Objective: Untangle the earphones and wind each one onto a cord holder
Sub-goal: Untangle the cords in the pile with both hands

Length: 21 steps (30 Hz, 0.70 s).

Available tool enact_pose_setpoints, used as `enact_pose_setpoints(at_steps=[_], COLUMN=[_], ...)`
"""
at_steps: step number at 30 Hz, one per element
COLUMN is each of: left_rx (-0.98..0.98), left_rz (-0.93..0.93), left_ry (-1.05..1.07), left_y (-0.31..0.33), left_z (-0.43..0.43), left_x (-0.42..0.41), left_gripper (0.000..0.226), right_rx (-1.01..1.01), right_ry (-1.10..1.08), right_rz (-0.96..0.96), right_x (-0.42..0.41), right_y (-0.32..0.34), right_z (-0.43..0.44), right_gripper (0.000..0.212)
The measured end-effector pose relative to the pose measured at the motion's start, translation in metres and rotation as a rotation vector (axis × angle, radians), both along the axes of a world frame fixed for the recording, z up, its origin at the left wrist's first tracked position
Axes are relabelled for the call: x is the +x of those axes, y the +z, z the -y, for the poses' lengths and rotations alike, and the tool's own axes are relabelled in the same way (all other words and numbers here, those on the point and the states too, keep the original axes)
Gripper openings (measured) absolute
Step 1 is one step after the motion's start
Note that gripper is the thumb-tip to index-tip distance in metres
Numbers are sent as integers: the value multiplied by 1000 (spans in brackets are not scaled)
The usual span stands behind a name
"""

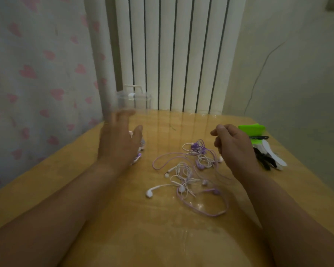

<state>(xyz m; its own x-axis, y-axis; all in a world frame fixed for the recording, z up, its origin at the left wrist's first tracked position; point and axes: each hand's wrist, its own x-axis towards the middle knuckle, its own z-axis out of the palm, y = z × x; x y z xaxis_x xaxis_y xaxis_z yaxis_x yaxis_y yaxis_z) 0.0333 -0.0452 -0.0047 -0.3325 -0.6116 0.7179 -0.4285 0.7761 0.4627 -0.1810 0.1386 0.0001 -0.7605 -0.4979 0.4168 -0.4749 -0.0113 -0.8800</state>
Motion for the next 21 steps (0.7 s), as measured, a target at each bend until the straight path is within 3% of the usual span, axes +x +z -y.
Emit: enact_pose_setpoints(at_steps=[1, 3, 6, 8, 13, 16, 19, 21], left_rx=[14, 162, 258, 205, 374, 468, 584, 674], left_rz=[-1, 206, 643, 700, 275, 98, -80, -254], left_ry=[-134, -322, -380, -377, -470, -581, -682, -686], left_y=[2, 4, 5, 2, 8, 16, 26, 33], left_z=[-13, -37, -49, -44, -38, -44, -48, -45], left_x=[-3, -12, -29, -39, -46, -46, -48, -48], left_gripper=[26, 18, 29, 26, 14, 13, 16, 18], right_rx=[62, 212, 353, 399, 459, 541, 455, 338], right_ry=[9, 24, 47, 91, 420, 472, 484, 463], right_rz=[-35, -108, -154, -136, 16, -73, -138, -50], right_x=[-4, -9, -11, -12, 1, 15, 20, 16], right_y=[1, 3, 4, 4, 9, 7, 5, 8], right_z=[-3, -8, -14, -15, -18, -14, -11, -12], right_gripper=[29, 23, 18, 21, 18, 30, 13, 19])
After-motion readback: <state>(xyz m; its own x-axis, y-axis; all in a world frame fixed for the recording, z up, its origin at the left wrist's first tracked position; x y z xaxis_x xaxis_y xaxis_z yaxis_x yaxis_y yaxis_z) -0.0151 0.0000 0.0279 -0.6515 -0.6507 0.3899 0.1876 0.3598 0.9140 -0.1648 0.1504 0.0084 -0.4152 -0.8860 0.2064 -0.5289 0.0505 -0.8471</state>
